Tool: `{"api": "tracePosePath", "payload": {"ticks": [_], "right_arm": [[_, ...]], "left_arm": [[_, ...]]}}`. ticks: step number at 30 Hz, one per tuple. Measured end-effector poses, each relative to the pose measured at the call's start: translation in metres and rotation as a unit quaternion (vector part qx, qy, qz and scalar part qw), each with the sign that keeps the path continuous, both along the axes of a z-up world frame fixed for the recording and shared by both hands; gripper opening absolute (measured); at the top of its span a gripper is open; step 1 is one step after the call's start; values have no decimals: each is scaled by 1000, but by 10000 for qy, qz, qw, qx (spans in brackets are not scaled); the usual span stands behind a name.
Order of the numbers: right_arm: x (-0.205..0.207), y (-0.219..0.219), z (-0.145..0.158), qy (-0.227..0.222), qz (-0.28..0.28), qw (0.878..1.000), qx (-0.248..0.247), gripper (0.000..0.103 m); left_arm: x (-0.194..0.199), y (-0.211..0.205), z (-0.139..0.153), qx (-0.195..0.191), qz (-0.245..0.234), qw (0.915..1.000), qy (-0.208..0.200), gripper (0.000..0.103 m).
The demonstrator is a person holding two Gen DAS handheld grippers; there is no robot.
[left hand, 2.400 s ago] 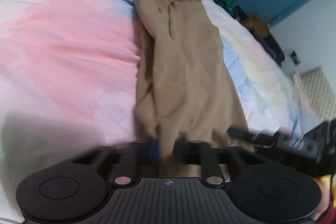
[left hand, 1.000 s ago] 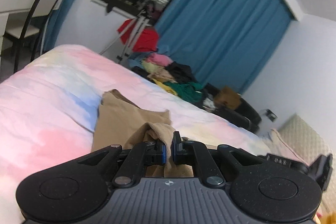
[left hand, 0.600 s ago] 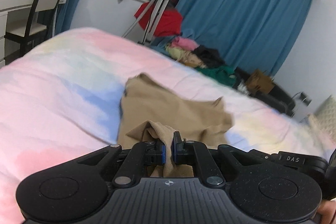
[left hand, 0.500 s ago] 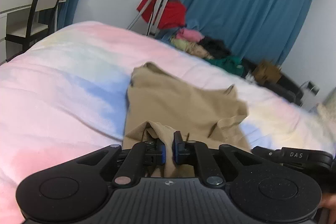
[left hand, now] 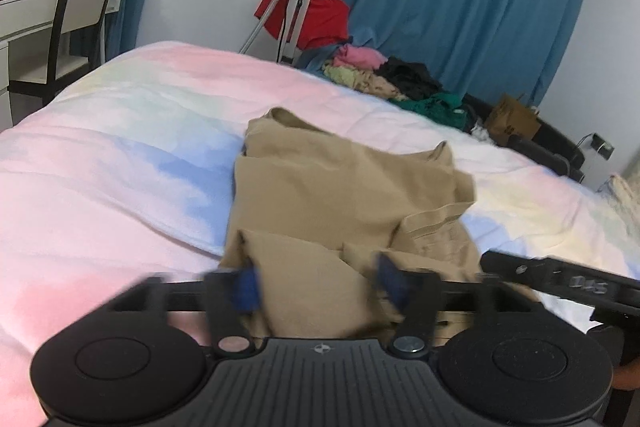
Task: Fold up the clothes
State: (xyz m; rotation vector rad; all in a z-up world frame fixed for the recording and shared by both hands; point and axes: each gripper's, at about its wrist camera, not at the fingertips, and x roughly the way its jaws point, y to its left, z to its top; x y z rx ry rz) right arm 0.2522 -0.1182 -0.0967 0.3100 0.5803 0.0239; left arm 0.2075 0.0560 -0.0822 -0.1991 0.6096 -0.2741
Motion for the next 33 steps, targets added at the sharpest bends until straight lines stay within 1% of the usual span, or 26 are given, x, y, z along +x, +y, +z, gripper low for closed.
{"api": "tracePosePath", "payload": {"ticks": [1, 3, 4, 7, 11, 12, 15, 17, 18, 20, 21, 22, 23, 24, 25, 27, 29, 30, 32, 33], "right_arm": [[-7, 1, 6, -148, -16, 9999, -1, 92], [-20, 5, 17, -367, -9, 9993, -43, 92], [-28, 6, 23, -473, -15, 9988, -103, 92], [-50, 11, 35, -734, -51, 9970, -261, 92], [-75, 16, 43, -808, -69, 9964, -239, 92], [-82, 17, 45, -829, -75, 9962, -240, 92], [-96, 23, 51, -909, -13, 9955, -279, 92], [-100, 25, 53, -865, 3, 9960, -217, 92], [-101, 24, 52, -801, 14, 9967, -134, 92], [-101, 18, 49, -490, 55, 9983, 316, 92], [-101, 14, 47, -247, 75, 9978, 604, 92], [-103, 7, 41, -29, 90, 9945, 1041, 92], [-106, 0, 35, 174, 102, 9882, 1517, 92], [-109, -7, 28, 376, 115, 9792, 1989, 92], [-112, -14, 22, 577, 126, 9676, 2456, 92], [-113, -14, 3, 936, 98, 9479, 3043, 93], [-115, -13, -16, 1285, 62, 9252, 3571, 93], [-113, -10, -24, 1393, 48, 9170, 3737, 93], [-109, -5, -37, 1507, -8, 9084, 3900, 92], [-107, -4, -43, 1528, -94, 9068, 3929, 91]], "left_arm": [[-6, -1, 5, 40, 61, 9999, -87, 92], [-21, -5, 16, 248, 108, 9988, -397, 92], [-27, -5, 21, 298, 87, 9984, -476, 92], [-50, -5, 33, 299, 164, 9971, -687, 96], [-80, -2, 41, 333, 177, 9969, -689, 97], [-87, -1, 41, 298, 201, 9974, -619, 97], [-101, 9, 35, -126, 401, 9991, -12, 97], [-105, 20, 25, -598, 502, 9951, 609, 96], [-107, 26, 20, -936, 538, 9904, 864, 96], [-111, 40, 9, -1613, 590, 9761, 1332, 96], [-112, 48, 2, -1963, 605, 9662, 1557, 96], [-113, 54, -5, -2271, 606, 9560, 1757, 96], [-113, 60, -12, -2615, 598, 9429, 1974, 96], [-114, 64, -18, -2831, 618, 9333, 2120, 95], [-114, 68, -24, -3045, 637, 9230, 2264, 95], [-113, 69, -33, -3274, 641, 9103, 2450, 95], [-109, 66, -42, -3352, 616, 9041, 2578, 93], [-107, 64, -45, -3361, 650, 9038, 2566, 92], [-104, 62, -52, -3393, 730, 9040, 2498, 91], [-103, 62, -53, -3422, 796, 9046, 2414, 90]]}}
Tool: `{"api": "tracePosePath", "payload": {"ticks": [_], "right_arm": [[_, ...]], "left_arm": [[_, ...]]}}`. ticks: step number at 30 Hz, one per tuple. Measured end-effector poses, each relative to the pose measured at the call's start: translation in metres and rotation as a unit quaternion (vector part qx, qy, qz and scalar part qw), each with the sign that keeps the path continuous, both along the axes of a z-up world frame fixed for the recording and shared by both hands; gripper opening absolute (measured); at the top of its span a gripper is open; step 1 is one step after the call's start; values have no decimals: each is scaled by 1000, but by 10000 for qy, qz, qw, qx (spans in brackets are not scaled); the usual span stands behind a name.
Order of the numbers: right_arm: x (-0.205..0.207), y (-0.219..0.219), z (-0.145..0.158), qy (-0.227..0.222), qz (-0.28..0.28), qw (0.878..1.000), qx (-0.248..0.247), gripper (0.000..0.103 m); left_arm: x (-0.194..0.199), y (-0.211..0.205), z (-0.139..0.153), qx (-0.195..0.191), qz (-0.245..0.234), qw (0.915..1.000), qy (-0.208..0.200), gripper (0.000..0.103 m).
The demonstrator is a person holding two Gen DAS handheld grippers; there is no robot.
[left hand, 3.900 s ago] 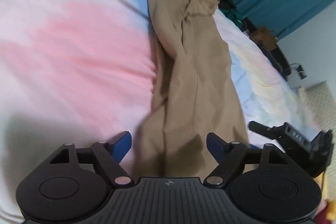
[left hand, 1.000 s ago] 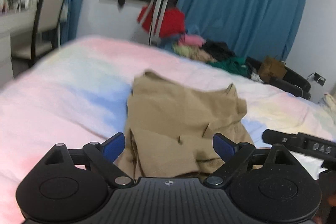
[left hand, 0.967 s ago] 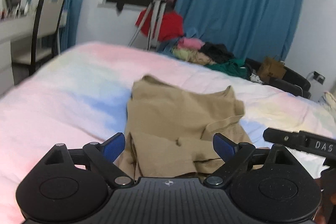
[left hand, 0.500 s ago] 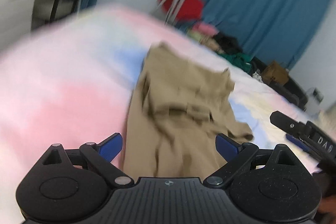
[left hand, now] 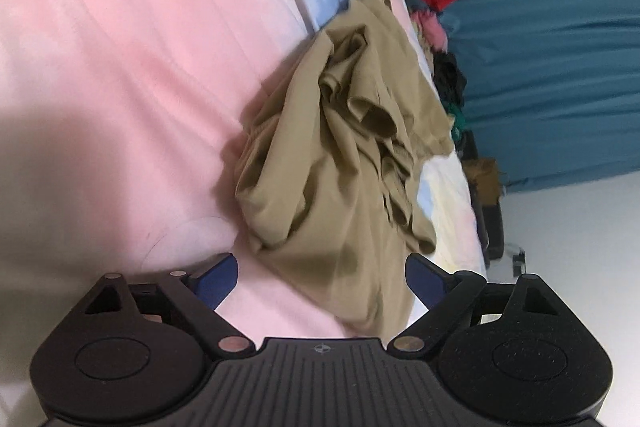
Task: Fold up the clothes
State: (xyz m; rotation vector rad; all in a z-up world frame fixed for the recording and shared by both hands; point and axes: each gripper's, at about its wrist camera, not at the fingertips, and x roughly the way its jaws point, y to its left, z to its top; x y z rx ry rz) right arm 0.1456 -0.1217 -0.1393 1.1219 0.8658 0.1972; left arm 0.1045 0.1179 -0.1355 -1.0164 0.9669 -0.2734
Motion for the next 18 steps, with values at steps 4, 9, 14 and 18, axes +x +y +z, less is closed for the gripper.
{"api": "tracePosePath", "payload": {"ticks": [4, 9, 14, 18], "right_arm": [[-5, -12, -12, 114, -775, 9969, 123, 70], [-14, -23, -10, 129, -1449, 9889, -299, 23], [-15, -17, 5, -262, -1382, 9873, -743, 9], [-20, -28, 25, -516, -1392, 9876, -514, 7]], "left_arm": [[6, 4, -5, 24, 419, 9990, -116, 64], [3, 15, -15, -56, 739, 9972, -139, 19], [-4, 10, 0, 139, 705, 9955, -615, 14], [-8, 8, 28, -104, 752, 9919, -1021, 13]]}}
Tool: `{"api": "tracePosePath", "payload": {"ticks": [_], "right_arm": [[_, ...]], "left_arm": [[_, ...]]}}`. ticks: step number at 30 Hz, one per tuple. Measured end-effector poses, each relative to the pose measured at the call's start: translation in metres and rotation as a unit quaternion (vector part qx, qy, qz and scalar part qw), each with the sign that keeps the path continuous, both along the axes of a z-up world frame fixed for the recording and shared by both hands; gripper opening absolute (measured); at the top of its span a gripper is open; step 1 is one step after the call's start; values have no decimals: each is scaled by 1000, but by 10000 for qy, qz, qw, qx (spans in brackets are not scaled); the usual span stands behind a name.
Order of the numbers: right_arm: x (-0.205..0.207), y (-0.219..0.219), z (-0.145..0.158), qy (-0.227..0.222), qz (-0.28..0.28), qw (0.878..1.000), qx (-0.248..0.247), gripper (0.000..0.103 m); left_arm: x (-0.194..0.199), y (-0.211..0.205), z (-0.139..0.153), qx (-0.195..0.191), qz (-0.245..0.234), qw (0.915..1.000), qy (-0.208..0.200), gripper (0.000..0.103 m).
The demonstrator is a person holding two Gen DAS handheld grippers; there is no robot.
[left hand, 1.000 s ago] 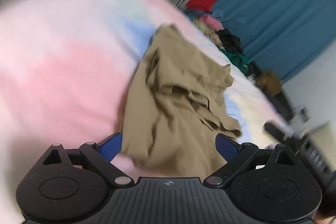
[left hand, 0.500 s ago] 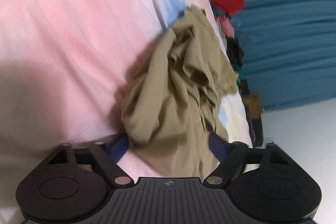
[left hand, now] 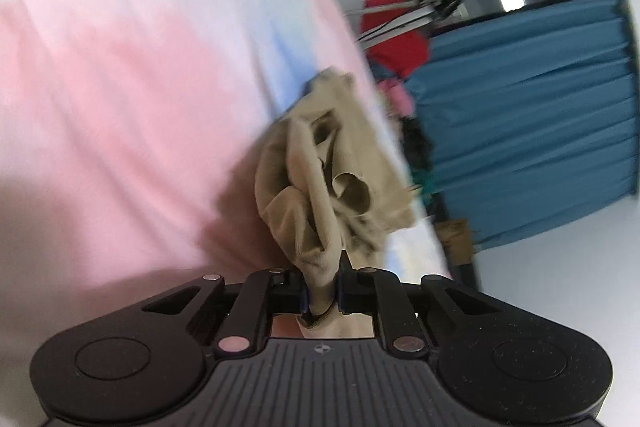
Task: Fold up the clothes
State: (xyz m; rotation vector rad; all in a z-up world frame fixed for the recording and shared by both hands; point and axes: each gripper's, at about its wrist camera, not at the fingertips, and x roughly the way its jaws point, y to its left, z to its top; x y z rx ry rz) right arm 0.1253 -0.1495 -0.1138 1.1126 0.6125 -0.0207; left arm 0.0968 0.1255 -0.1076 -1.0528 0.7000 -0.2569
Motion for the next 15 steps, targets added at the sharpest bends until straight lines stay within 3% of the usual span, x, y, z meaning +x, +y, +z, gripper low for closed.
{"api": "tracePosePath", "payload": {"ticks": [2, 6, 11, 15], "right_arm": [[-6, -10, 11, -102, -26, 9993, 363, 7], [-24, -14, 39, -311, 101, 9980, 539, 7], [-77, -21, 75, -566, 324, 9958, 648, 7], [-120, -30, 97, -690, 533, 9940, 657, 7]], "left_arm": [[-9, 3, 20, -38, -36, 9998, -201, 12], [-35, 4, 61, 167, -160, 9986, -465, 12], [-92, 5, 105, 113, -129, 9987, -478, 12], [-152, 5, 123, -22, -110, 9989, -454, 13]]}}
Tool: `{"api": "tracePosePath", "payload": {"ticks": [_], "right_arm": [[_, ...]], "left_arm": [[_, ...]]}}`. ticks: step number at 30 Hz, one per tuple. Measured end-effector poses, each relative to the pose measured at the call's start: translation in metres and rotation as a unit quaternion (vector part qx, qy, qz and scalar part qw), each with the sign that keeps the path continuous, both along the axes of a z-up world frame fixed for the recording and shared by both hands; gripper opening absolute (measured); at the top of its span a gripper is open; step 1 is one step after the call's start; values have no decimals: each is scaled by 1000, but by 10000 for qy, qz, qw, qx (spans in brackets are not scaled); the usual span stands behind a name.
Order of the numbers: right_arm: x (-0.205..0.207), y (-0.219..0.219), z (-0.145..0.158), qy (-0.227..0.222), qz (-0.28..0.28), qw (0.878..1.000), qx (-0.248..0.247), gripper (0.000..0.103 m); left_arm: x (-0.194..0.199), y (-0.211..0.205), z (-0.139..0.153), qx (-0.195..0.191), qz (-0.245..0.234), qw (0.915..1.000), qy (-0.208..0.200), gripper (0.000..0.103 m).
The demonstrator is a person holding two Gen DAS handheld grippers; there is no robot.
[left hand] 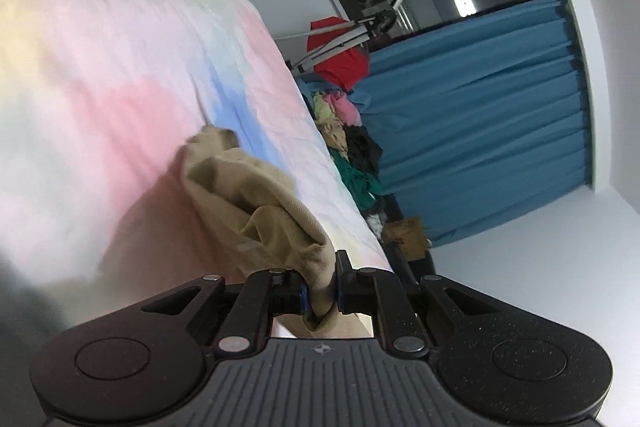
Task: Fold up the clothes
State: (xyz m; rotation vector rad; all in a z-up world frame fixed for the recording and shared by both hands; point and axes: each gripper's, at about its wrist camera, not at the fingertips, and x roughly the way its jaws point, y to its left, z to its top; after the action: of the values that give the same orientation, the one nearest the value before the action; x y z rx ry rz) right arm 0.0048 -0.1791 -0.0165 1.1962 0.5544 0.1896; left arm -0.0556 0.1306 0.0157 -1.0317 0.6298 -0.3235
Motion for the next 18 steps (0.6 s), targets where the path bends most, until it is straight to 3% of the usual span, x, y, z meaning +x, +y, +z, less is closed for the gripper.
{"api": "tracePosePath", "payload": {"ticks": [3, 6, 11, 18], "right_arm": [[-17, -6, 6, 64, 41, 10000, 57, 7], [-8, -9, 1, 205, 5, 9998, 49, 7], [50, -12, -17, 543, -176, 9981, 229, 7], [155, -10, -42, 841, -401, 9956, 96, 7]], "left_arm": [[-22, 0, -3, -71, 30, 9998, 165, 14], [-11, 0, -13, -34, 104, 9993, 350, 14], [56, -6, -26, 192, 290, 9977, 575, 16], [162, -16, -38, 753, 447, 9935, 724, 16]]}}
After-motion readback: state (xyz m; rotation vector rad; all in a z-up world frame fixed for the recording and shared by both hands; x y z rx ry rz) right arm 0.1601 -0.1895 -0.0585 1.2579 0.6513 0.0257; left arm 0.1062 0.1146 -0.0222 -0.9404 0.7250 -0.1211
